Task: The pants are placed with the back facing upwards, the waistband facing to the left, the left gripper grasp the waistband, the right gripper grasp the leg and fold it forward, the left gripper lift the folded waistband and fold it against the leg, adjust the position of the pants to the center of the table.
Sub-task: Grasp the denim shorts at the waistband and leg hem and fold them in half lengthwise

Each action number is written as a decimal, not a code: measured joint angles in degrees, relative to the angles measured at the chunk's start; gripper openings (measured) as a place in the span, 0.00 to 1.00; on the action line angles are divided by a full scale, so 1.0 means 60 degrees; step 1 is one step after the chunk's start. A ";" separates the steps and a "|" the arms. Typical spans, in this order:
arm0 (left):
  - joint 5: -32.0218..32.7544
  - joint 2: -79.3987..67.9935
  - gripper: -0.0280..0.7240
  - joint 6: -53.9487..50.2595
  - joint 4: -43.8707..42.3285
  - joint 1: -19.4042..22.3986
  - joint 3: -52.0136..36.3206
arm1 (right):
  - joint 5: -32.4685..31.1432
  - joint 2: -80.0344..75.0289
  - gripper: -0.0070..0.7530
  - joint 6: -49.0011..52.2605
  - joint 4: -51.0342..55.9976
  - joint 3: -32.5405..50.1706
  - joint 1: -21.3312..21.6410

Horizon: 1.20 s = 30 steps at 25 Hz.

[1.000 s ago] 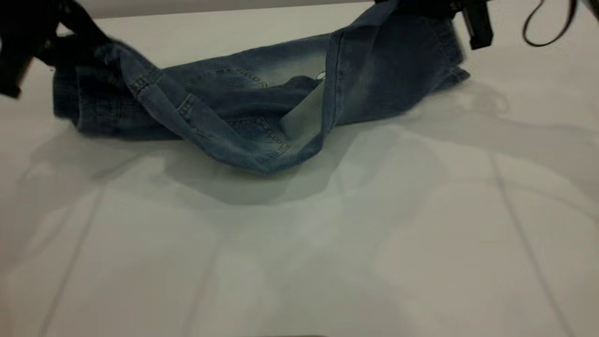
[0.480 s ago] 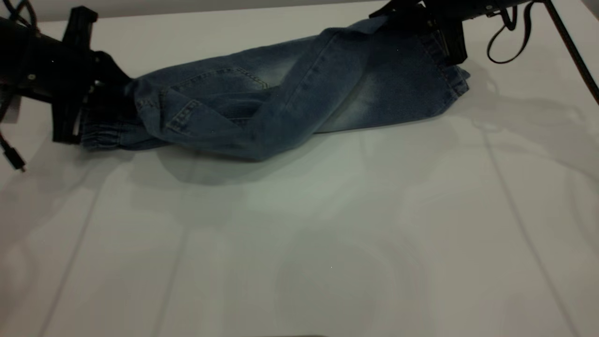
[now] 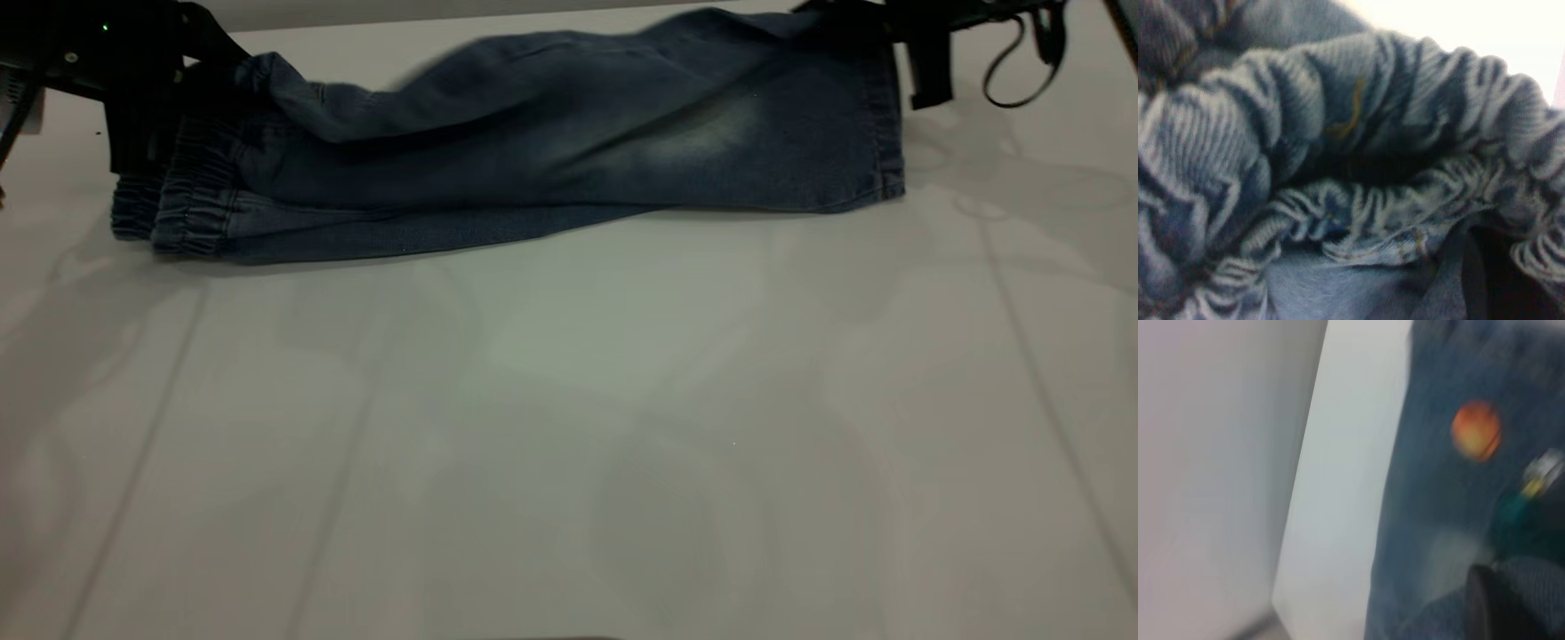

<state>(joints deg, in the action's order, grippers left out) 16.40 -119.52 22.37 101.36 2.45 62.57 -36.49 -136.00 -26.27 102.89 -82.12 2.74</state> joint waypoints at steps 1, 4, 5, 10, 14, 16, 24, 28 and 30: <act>-0.0135 0.0000 0.17 -0.0050 0.0000 0.0000 0.0046 | 0.0111 -0.0057 0.05 0.0110 0.0000 0.0000 0.0086; -0.0435 0.0000 0.17 -0.0087 0.0020 0.0000 0.0061 | 0.0219 -0.0191 0.05 0.0278 0.0013 0.0000 0.0161; -0.0523 0.0000 0.17 -0.0087 0.0020 0.0000 0.0061 | 0.0237 -0.0242 0.05 0.0287 0.0013 0.0000 0.0161; -0.0646 0.0000 0.17 0.0292 0.0020 0.0000 0.0061 | 0.0142 -0.0391 0.06 0.0287 0.0024 -0.0009 0.0151; -0.0665 0.0000 0.17 0.0804 0.0020 0.0000 0.0061 | 0.0059 -0.0391 0.07 0.0197 0.0012 -0.0190 0.0151; -0.0684 0.0000 0.18 0.0907 0.0020 0.0000 0.0061 | 0.0054 -0.0391 0.07 0.0174 0.0011 -0.0374 0.0151; -0.0592 -0.0349 0.36 0.1629 0.0032 0.0000 0.0120 | 0.0495 -0.0401 0.15 0.0167 0.0011 -0.1120 0.0144; -0.0377 -0.0480 0.58 0.1883 0.0032 0.0000 0.0120 | 0.0654 -0.0401 0.26 0.0129 0.0011 -0.1136 0.0144; -0.0290 -0.0480 0.66 0.2203 0.0032 0.0000 0.0129 | 0.0684 -0.0401 0.34 0.0088 0.0011 -0.1139 0.0144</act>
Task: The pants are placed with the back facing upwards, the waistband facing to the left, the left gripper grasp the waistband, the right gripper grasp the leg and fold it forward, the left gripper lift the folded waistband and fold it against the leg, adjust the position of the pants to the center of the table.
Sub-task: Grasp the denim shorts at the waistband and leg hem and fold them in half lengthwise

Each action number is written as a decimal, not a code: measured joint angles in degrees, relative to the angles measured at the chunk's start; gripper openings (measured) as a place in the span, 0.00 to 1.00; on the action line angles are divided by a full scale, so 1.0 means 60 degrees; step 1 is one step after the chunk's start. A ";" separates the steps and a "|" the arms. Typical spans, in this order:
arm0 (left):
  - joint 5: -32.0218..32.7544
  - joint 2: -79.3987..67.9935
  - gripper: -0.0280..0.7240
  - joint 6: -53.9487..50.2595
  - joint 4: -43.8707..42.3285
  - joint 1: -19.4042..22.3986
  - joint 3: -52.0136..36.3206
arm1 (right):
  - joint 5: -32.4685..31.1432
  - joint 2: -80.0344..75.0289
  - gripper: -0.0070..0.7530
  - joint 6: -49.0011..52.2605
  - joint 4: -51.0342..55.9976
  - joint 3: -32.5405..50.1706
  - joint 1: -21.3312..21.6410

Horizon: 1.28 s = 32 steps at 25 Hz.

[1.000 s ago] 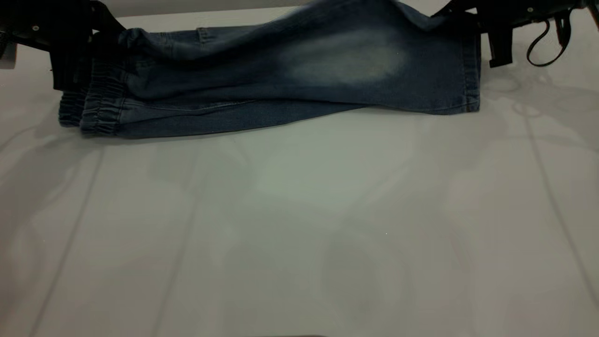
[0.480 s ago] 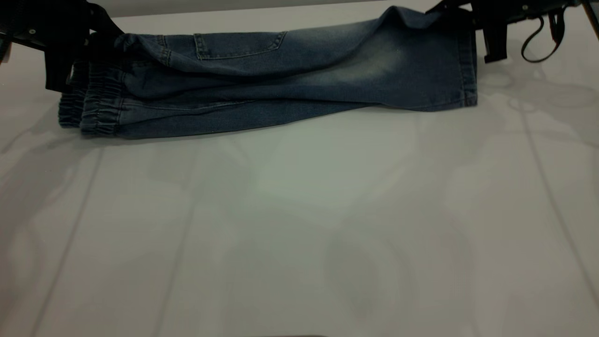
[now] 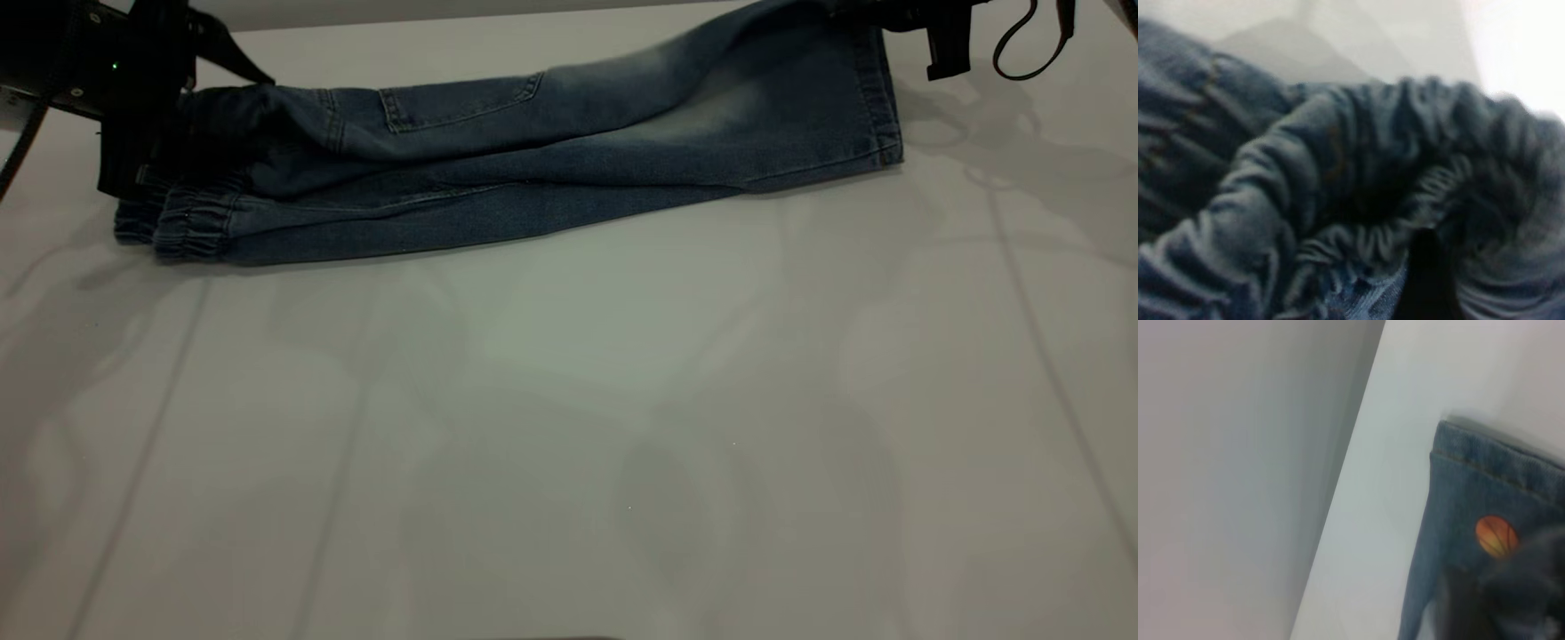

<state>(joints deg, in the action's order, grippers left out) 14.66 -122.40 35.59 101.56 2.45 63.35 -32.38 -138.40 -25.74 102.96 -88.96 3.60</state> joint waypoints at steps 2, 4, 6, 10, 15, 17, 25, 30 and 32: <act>0.0112 0.0000 0.71 0.0493 0.0000 0.0000 0.0000 | 0.0029 0.0000 0.44 -0.0091 0.0000 0.0000 0.0000; 0.0157 0.0000 0.73 0.0959 0.0000 0.0000 0.0000 | 0.0031 0.0000 0.52 -0.0328 0.0010 0.0000 0.0000; 0.0203 0.0000 0.74 0.1270 0.0000 0.0000 0.0000 | -0.0027 0.0000 0.59 -0.0643 0.0018 0.0000 0.0000; 0.0373 0.0000 0.74 0.2300 -0.0008 0.0000 0.0000 | -0.0596 0.0000 0.68 -0.1420 0.0018 0.0000 0.0000; -0.0034 0.0000 0.74 0.2900 0.0033 0.0000 0.0000 | -0.1655 -0.0008 0.71 -0.2177 -0.0024 0.0000 0.0000; -0.0206 0.0000 0.74 0.2765 0.0033 0.0000 0.0021 | -0.1944 -0.0008 0.71 -0.2254 -0.0081 0.0000 0.0000; -0.0699 0.0000 0.74 0.2568 0.0033 0.0000 0.0869 | -0.2405 -0.0008 0.71 -0.2308 -0.0836 -0.0008 -0.0129; -0.0288 0.0000 0.74 0.2659 0.0033 0.0000 0.1409 | -0.2590 -0.0008 0.71 -0.2308 -0.1134 -0.0008 -0.0369; -0.0445 0.0000 0.74 0.2574 0.0033 0.0000 0.1431 | -0.2688 -0.0008 0.71 -0.2316 -0.1242 -0.0008 -0.0434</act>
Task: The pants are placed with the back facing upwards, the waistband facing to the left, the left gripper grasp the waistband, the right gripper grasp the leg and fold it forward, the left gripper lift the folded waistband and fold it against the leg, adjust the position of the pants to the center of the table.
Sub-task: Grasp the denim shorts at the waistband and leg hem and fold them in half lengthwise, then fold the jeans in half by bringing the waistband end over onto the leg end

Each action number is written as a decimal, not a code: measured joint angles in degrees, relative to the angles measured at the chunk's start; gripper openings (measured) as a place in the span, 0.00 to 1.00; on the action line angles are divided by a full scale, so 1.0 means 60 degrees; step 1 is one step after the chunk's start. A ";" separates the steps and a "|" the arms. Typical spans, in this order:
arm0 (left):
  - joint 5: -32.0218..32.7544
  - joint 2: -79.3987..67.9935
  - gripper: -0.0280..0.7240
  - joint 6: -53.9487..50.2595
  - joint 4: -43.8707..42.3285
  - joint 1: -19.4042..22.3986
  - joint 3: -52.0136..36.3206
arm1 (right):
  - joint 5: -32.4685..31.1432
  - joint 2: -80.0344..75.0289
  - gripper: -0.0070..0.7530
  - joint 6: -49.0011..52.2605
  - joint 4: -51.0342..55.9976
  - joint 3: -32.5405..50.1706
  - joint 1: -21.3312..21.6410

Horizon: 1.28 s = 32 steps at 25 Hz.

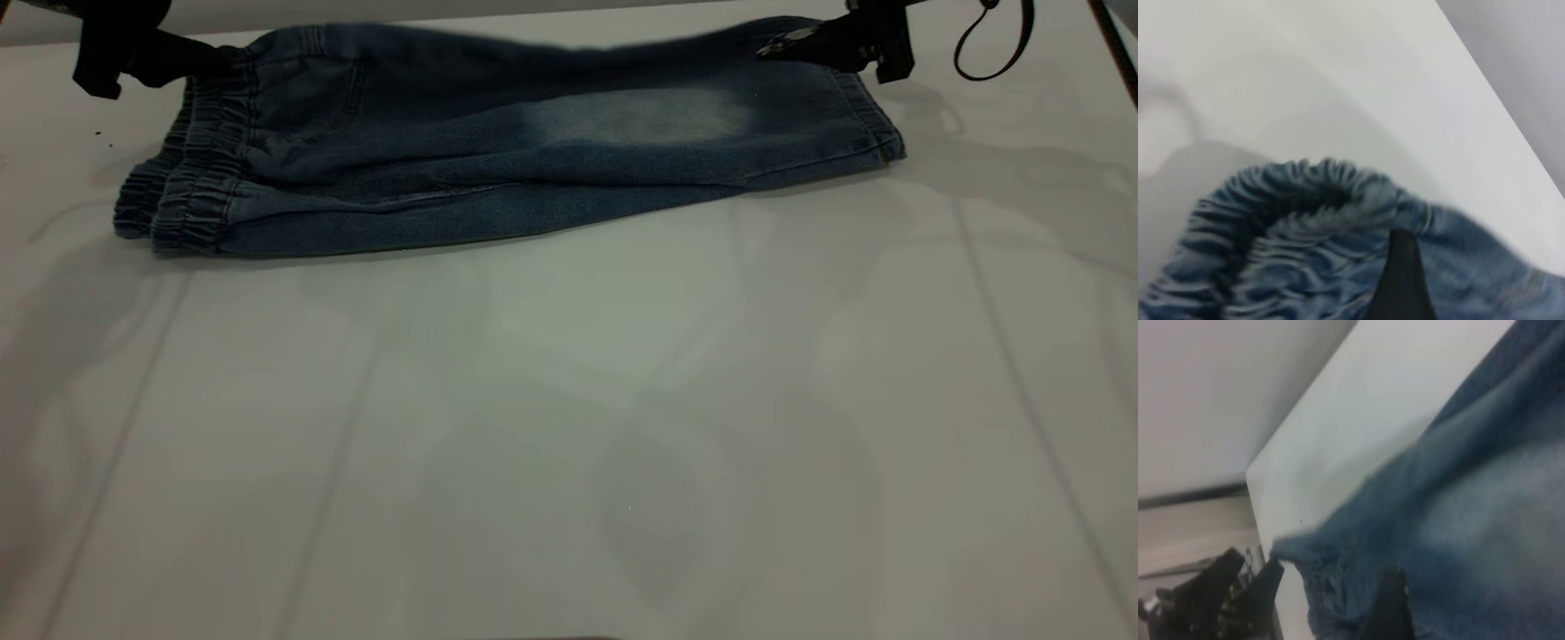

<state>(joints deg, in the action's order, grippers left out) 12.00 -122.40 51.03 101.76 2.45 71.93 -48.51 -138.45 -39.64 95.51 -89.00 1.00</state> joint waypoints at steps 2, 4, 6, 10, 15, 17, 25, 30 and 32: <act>-0.0082 0.0000 0.74 -0.0024 -0.0036 0.0000 0.0000 | -0.0157 0.0000 0.71 0.0000 -0.0020 0.0000 -0.0003; 0.0229 0.0000 0.74 -0.0024 -0.0056 0.0000 0.0000 | -0.0354 0.0000 0.71 0.0000 -0.0041 0.0000 -0.0003; 0.1082 0.0000 0.74 0.0059 -0.0257 0.0000 0.0000 | -0.0645 0.0000 0.71 -0.0010 -0.0068 0.0000 -0.0003; 0.2548 0.0000 0.74 -0.0255 -0.1962 0.0000 0.0020 | -0.1449 0.0000 0.71 -0.0167 -0.0362 -0.0003 -0.0011; 0.3445 0.0000 0.74 -0.2297 -0.5792 0.0000 0.0041 | -0.1781 0.0000 0.71 -0.0278 -0.0781 -0.0011 -0.0186; 0.3743 0.0000 0.74 -0.3310 -0.7333 0.0000 0.0050 | -0.1781 0.0000 0.71 -0.0326 -0.0796 -0.0011 -0.0263; 0.4884 0.1248 0.74 -0.6250 -1.1792 0.0066 0.0070 | -0.1577 0.0000 0.71 -0.0533 -0.0815 -0.0011 -0.0453; 0.5285 0.1650 0.74 -0.7615 -1.2784 0.0889 0.0076 | -0.1566 0.0000 0.71 -0.0561 -0.0815 -0.0011 -0.0464; 0.5339 0.1548 0.74 -0.7716 -1.2556 0.1189 0.0076 | -0.1566 0.0000 0.71 -0.0567 -0.0815 -0.0011 -0.0464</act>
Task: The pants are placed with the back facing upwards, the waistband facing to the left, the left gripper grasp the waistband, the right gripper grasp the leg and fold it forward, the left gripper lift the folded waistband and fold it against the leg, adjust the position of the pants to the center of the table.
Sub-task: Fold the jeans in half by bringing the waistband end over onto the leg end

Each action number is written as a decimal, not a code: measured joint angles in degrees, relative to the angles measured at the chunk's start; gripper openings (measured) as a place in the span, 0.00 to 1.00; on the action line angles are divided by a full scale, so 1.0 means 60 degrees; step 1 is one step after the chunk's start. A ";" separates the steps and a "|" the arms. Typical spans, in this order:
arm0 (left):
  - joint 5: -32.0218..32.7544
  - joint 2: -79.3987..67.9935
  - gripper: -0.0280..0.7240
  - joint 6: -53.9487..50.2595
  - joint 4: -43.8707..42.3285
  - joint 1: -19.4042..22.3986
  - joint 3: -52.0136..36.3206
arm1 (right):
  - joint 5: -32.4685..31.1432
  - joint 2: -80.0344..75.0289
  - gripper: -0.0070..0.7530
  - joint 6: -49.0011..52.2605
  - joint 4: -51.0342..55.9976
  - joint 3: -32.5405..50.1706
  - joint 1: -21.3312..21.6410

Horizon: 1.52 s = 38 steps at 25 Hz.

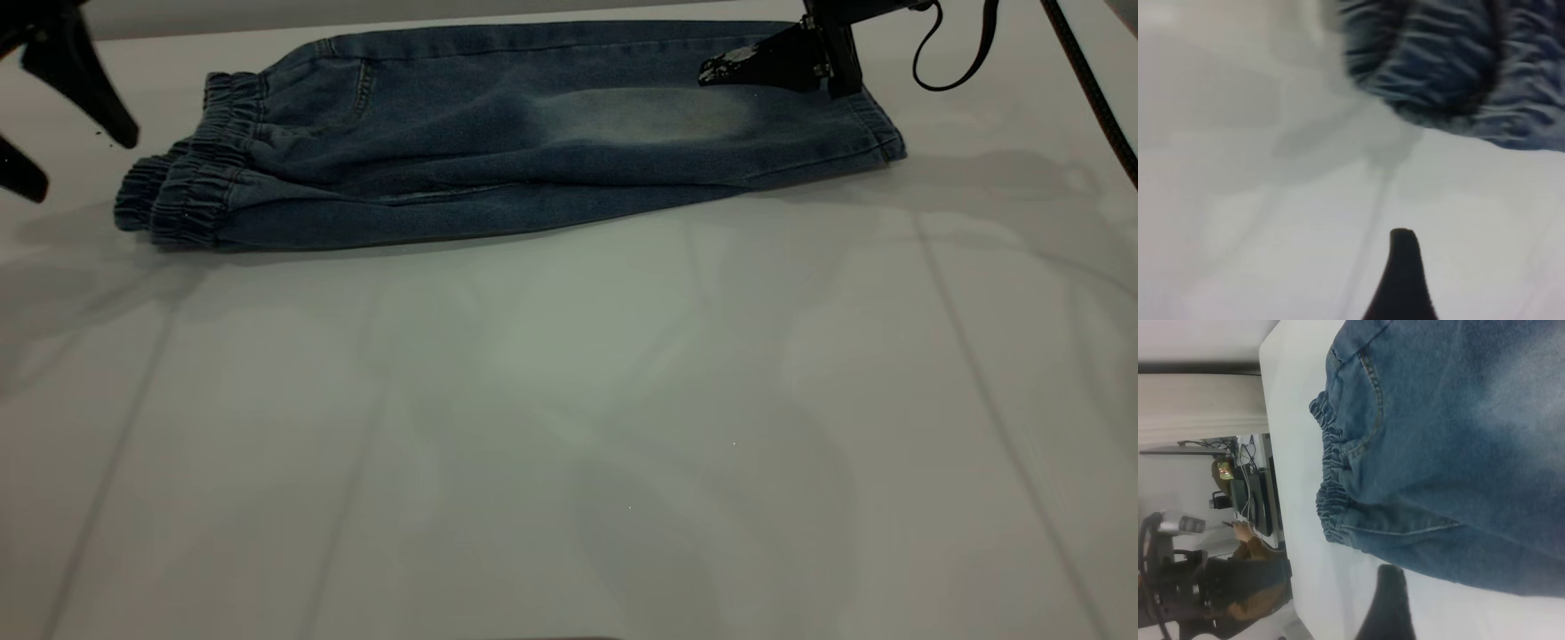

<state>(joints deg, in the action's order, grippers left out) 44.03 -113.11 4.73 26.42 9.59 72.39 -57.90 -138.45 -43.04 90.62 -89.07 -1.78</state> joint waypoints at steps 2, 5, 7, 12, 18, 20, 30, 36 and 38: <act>-0.0059 -0.0144 0.74 -0.0020 0.0571 0.0190 0.0000 | 0.0008 0.0000 0.71 -0.0037 0.0023 0.0000 -0.0003; -0.0085 -0.0522 0.74 0.0399 0.1710 0.0326 0.0000 | 0.0029 0.0000 0.71 -0.0101 0.0048 0.0000 -0.0029; -0.0056 -0.0780 0.74 0.0883 0.2392 0.0333 0.0000 | 0.0048 0.0000 0.71 -0.0111 0.0098 0.0000 -0.0074; -0.0098 -0.1106 0.79 0.1275 0.2857 0.0333 0.0000 | 0.0051 0.0000 0.71 -0.0111 0.0116 0.0000 -0.0098; -0.0376 -0.1432 0.83 0.0655 0.2902 0.0333 0.0000 | 0.0059 0.0000 0.71 -0.0111 0.0169 0.0000 -0.0098; -0.0596 -0.1501 0.83 0.0391 0.2952 0.0333 0.0000 | 0.0059 0.0000 0.71 -0.0111 0.0177 0.0000 -0.0098; -0.1323 -0.2394 0.83 0.1231 0.5467 0.0333 0.0007 | 0.0061 0.0000 0.71 -0.0111 0.0218 0.0000 -0.0098; -0.1675 -0.2545 0.81 0.1521 0.6256 0.0333 0.0007 | 0.0069 0.0000 0.71 -0.0111 0.0218 0.0000 -0.0098; -0.1789 -0.2545 0.75 0.1360 0.6285 0.0333 0.0007 | 0.0069 0.0000 0.71 -0.0111 0.0226 0.0000 -0.0098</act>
<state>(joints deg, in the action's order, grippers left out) 33.30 -128.38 12.89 64.13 11.58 72.43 -57.49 -138.45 -43.71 91.98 -89.07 -2.37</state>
